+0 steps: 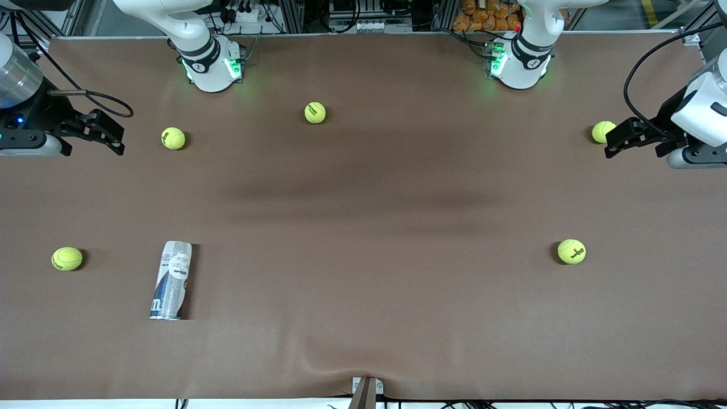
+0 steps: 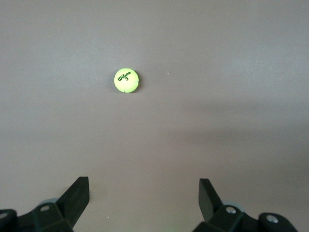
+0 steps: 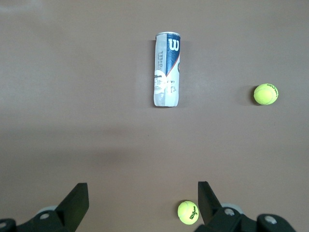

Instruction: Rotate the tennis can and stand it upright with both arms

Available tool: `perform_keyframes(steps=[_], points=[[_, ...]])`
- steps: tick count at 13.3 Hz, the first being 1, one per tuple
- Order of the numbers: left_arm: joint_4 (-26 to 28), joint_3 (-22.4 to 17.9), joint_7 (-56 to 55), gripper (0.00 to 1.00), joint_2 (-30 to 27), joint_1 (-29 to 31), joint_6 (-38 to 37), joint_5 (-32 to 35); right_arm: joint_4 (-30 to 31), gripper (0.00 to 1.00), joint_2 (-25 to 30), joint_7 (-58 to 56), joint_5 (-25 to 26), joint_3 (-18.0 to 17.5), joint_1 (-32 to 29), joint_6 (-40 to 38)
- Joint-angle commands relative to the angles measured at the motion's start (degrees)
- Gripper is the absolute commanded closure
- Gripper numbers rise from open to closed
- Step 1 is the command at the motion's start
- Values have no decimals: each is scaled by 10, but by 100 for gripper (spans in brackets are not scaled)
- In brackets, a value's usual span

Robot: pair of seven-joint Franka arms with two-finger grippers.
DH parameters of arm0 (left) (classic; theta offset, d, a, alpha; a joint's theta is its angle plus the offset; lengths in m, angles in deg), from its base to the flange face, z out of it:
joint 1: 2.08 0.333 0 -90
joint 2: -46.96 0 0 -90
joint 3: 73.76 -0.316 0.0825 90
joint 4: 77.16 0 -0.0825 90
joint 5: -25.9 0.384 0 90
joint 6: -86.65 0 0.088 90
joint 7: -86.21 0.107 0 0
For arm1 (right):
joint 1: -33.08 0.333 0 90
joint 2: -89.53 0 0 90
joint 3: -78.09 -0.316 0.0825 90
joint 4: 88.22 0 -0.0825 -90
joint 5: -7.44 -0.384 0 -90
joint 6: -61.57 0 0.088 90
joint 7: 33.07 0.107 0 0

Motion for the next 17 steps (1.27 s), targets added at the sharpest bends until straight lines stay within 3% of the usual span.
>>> perform_keyframes(steps=[1, 17], points=[[-4, 2, 2, 0, 2, 2, -5, 10, 0, 0, 3, -3, -8, 2, 5, -1], [-8, 3, 13, 0, 7, 10, -5, 11, 1, 0, -2, -4, -8, 2, 22, 9]])
